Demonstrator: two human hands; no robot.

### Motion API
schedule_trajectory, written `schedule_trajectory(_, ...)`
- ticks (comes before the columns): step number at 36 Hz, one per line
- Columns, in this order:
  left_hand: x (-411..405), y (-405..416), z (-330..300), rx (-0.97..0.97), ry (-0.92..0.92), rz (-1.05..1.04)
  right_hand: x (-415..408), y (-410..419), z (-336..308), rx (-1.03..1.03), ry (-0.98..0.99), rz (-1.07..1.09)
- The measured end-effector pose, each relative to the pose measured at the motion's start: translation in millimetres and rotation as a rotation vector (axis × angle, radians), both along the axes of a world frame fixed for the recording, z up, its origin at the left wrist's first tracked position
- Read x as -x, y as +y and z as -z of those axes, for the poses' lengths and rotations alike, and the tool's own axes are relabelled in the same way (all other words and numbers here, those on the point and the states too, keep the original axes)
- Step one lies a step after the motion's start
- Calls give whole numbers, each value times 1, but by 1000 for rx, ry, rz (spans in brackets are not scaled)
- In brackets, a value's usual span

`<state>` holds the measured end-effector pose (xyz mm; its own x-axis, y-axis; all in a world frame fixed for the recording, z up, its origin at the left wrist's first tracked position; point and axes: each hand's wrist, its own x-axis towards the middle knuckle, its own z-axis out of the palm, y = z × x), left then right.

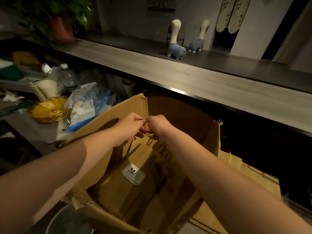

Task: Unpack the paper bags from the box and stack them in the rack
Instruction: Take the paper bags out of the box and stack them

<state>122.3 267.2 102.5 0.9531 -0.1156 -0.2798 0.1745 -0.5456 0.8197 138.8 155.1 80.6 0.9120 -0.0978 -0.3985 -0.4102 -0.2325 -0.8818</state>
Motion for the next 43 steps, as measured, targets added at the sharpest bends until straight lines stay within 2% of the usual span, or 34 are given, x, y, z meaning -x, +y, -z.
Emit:
schedule_trajectory(3,-14,11,19,-113,30,32,-10,10,19,43,72,31)
schedule_trajectory(12,-30,41,83,-801,268,439,7,-21,80,169,403,2)
schedule_trajectory(14,-31,43,91,-878,326,493,8,-30,88,172,494,35)
schedule_trajectory(19,-29,40,99,-862,401,453,9,-36,97,212,613,-3)
schedule_trajectory(31,-24,36,117,-759,587,437,15,-32,111,84,658,51)
schedule_trajectory(39,-23,37,115,-657,586,360,18,-30,111,-45,677,96)
schedule_trajectory(43,-31,38,105,-526,568,301,20,-31,112,-64,664,123)
